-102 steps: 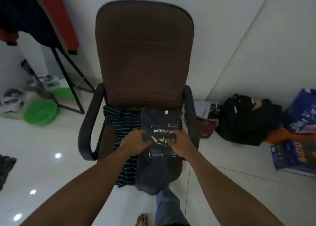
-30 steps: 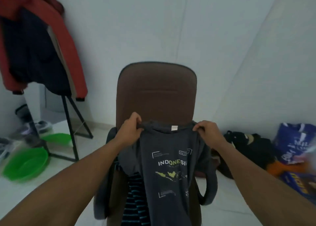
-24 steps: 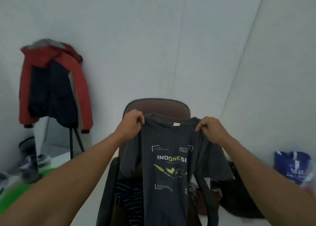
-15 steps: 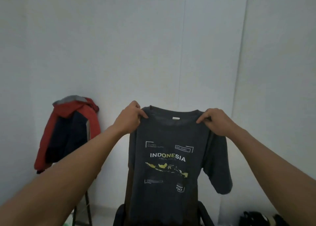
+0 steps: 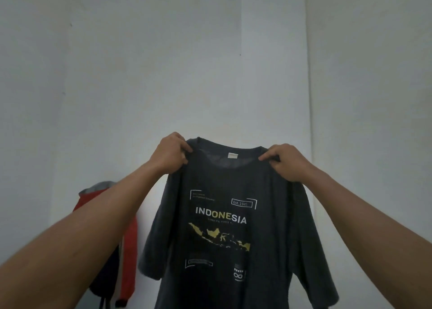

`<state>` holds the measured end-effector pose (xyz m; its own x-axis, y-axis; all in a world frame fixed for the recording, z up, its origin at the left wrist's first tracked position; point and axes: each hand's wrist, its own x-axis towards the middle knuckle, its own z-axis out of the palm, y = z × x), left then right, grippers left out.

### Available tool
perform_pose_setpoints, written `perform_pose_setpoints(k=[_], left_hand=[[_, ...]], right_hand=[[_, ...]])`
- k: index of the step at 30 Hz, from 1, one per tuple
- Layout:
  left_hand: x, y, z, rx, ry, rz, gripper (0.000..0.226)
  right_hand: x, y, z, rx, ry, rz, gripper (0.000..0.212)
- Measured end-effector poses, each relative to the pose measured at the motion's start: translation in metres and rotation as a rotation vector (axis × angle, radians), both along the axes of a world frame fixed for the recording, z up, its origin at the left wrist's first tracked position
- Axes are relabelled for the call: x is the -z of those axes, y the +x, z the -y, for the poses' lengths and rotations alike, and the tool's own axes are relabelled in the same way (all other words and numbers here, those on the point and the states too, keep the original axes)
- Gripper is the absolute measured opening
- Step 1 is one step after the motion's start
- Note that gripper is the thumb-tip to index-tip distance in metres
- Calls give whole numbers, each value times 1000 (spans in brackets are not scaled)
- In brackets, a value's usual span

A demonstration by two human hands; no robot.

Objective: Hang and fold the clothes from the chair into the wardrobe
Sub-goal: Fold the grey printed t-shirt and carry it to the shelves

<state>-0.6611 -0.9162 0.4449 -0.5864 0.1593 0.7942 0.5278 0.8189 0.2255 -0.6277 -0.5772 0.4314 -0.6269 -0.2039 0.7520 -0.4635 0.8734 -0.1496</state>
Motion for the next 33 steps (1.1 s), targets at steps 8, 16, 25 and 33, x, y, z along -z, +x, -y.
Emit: perform_pose_setpoints(k=[8,16,25,33], left_hand=[[-10,9,1,-13,-151,62,44],[-7,14,-8,-79,-114,85,34],[7,39,-20,195,192,48,15],[-2,60,-31,568,539,103,37]], right_hand=[[-3,11,-13,-28,-74,6,45],[-3,14,-8,237,75,86,28],[6,29,13,-55,-472,441,14],[10,26,36,-475,-919,162,37]])
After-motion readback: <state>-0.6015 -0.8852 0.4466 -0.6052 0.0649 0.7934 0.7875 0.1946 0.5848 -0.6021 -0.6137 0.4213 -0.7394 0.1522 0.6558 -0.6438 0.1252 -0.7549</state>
